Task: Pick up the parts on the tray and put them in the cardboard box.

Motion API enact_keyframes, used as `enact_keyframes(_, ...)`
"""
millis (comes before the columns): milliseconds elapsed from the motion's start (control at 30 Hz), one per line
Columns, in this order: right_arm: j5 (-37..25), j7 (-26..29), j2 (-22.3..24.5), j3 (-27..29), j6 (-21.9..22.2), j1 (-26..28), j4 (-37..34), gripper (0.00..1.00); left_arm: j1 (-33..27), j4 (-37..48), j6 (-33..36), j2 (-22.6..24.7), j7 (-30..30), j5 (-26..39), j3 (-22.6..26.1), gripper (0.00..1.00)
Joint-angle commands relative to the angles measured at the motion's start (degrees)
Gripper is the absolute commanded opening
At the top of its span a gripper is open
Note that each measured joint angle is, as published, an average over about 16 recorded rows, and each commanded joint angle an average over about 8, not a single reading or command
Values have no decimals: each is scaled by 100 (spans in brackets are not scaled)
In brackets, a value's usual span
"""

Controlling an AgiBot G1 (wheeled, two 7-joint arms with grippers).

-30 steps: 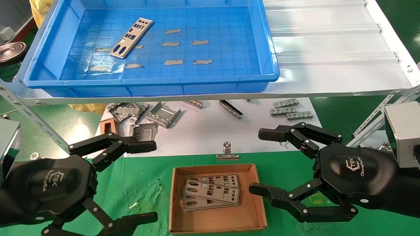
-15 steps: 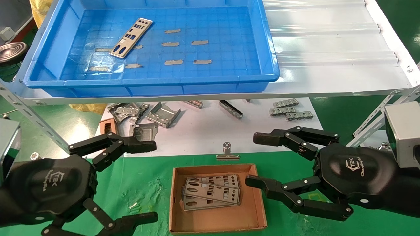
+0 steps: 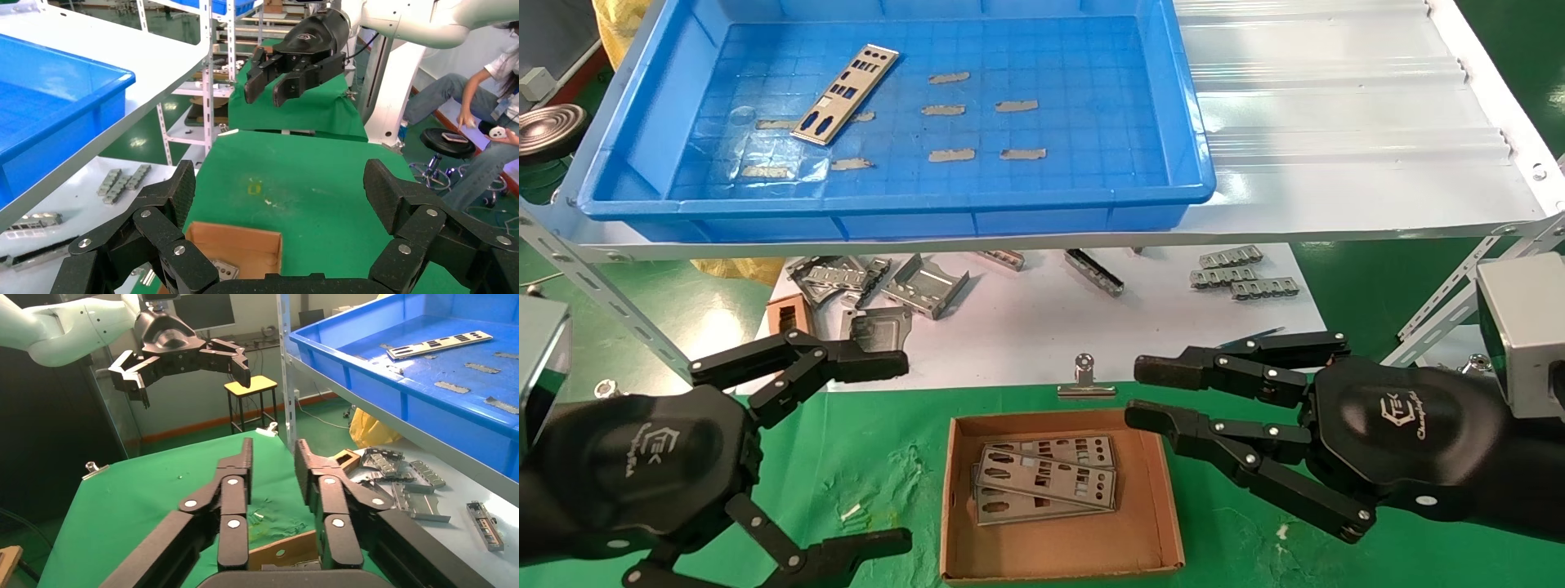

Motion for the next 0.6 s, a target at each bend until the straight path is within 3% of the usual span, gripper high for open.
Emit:
enact_keyframes(33,0,0,0,0,0,0,0,0,0,0,0,0,0,0,0,100)
enact_keyframes(367,0,0,0,0,0,0,0,0,-103,-16,-44,-3,-51,33,-3,100)
enact_keyframes(600,0,0,0,0,0,0,0,0,-1154,221,-292,172,-343,570,131,100)
